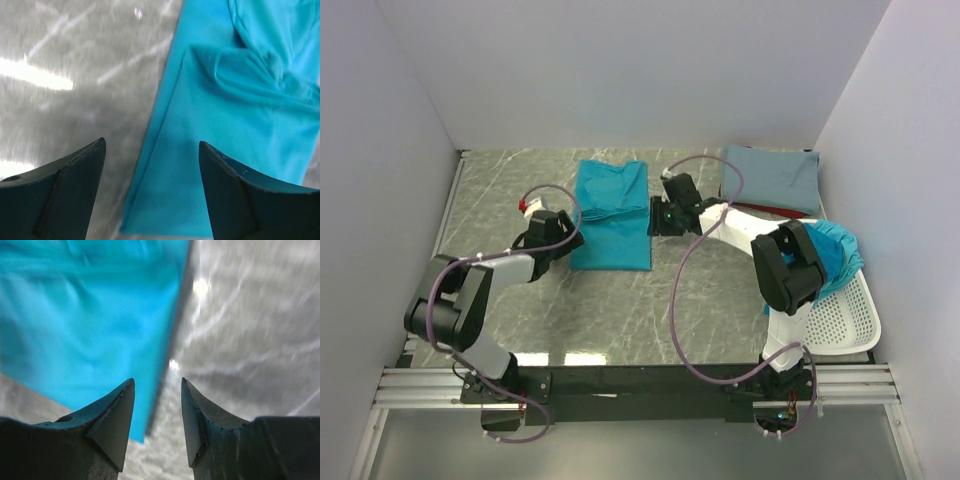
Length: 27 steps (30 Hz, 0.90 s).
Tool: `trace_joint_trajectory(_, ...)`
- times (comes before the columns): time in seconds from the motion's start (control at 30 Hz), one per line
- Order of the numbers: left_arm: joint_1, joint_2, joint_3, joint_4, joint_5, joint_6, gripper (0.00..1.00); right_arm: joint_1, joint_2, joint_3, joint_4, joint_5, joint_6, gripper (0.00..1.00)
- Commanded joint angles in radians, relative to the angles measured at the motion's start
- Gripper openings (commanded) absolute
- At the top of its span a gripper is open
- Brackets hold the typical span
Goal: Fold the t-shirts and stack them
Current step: Fold the tshirt
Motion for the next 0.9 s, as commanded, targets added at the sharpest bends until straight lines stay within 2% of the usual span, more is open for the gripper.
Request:
trace_joint_trajectory(0.0, -0.039, -0.089, -0.042, 0.055, -0.012, -0.014, 0.8, 0.029, -0.088, -0.084, 0.092, -0.013, 0.024, 0.49)
trace_joint_trajectory(0.3, -0.094, -0.172, -0.175, 0.036, -0.089, -0.049, 0.78, 0.094, -0.182, -0.297, 0.179, 0.0, 0.08, 0.49)
trace_joint_trajectory(0.87, -0.156, -0.296, -0.281, -0.021, -0.141, -0.099, 0.72, 0.144, -0.191, -0.376, 0.213, 0.043, 0.116, 0.49)
